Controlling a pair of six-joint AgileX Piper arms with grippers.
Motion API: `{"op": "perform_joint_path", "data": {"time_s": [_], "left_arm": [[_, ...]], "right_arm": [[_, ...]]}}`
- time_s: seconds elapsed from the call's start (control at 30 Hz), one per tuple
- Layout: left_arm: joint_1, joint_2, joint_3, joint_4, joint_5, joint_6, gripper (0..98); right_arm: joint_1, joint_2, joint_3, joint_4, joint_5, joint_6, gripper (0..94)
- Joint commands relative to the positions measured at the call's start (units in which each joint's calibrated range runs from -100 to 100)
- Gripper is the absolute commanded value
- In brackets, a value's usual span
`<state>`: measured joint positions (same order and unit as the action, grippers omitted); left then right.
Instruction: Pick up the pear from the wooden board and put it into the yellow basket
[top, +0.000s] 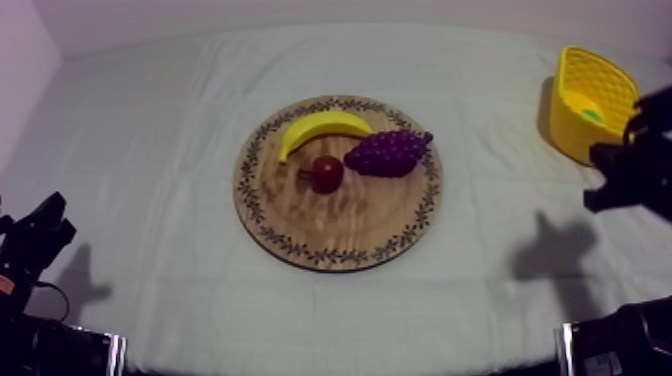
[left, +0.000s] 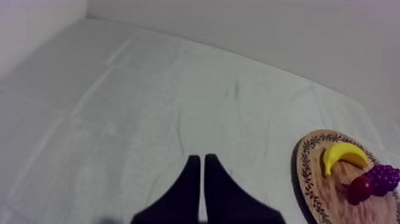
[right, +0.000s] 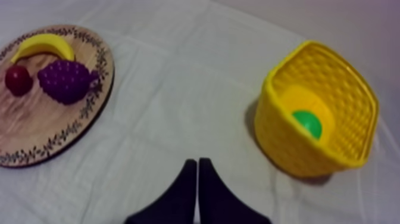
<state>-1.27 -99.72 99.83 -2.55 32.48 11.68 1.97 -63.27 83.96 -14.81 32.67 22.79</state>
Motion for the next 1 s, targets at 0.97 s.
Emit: {"op": "perform_joint_path", "data": {"time_s": [0.97], "left_arm": [[0.0, 0.0, -0.1, -0.01, 0.0, 0.0, 0.1]], "right_arm": [[1.4, -32.3, 15.8, 13.2, 4.4, -17.4, 0.4]]}}
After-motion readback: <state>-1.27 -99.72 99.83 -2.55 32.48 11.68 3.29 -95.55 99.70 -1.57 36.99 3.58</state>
